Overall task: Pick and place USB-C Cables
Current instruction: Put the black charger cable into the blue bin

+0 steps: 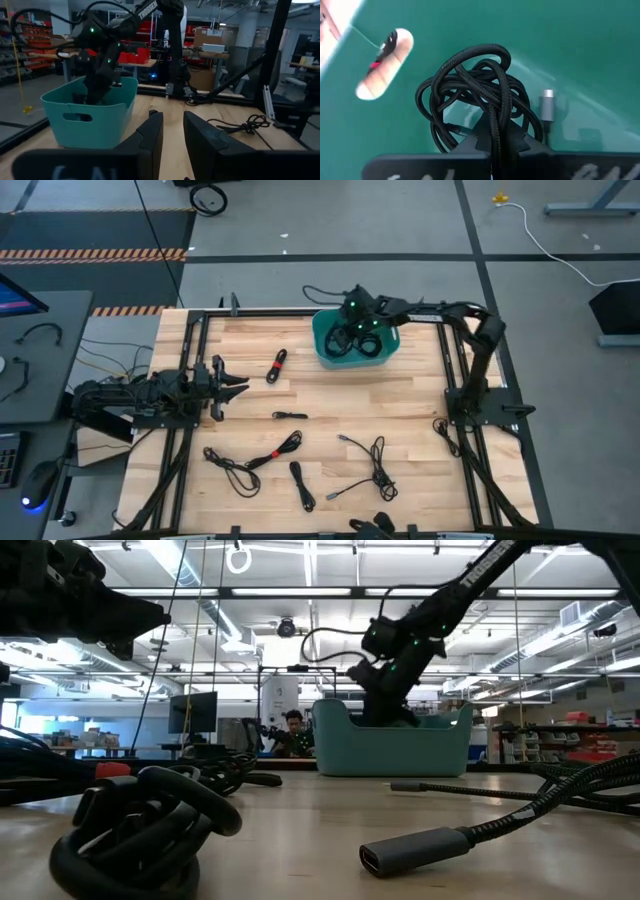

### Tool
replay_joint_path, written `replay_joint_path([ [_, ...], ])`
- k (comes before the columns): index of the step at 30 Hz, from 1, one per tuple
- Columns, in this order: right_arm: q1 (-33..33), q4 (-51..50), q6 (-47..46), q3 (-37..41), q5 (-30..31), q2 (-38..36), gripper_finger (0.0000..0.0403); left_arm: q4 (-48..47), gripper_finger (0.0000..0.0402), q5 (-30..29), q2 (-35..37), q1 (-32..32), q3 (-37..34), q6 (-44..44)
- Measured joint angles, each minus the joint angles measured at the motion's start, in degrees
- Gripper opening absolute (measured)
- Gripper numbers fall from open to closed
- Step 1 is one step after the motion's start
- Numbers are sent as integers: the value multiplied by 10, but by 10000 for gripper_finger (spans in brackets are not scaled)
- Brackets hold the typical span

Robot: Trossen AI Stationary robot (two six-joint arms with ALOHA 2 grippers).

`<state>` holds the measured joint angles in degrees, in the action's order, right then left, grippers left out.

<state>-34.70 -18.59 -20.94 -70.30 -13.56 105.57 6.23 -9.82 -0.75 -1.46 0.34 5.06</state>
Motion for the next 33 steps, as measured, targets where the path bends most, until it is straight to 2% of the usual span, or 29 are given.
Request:
replay_joint_path([
  [6, 19, 34, 5, 0, 13, 40, 26, 0, 78, -2, 0, 0, 0, 3],
  [11, 24, 42, 29, 0, 17, 51, 83, 0, 79, -29, 0, 0, 0, 3],
  [15, 24, 49, 40, 0, 26, 17, 139, 0, 78, -35, 0, 0, 0, 3],
  [20, 46, 48, 74, 0, 114, -61, 171, 0, 82, -35, 0, 0, 0, 33],
  [24, 102, 50, 120, 2, 202, -126, 169, 0, 80, -35, 0, 0, 0, 47],
  [28, 193, 55, 136, 30, 284, -187, 163, 10, 73, -43, 0, 0, 0, 39],
  [33, 323, 85, 114, 102, 360, -236, 160, 9, 56, -100, -16, 0, 0, 41],
])
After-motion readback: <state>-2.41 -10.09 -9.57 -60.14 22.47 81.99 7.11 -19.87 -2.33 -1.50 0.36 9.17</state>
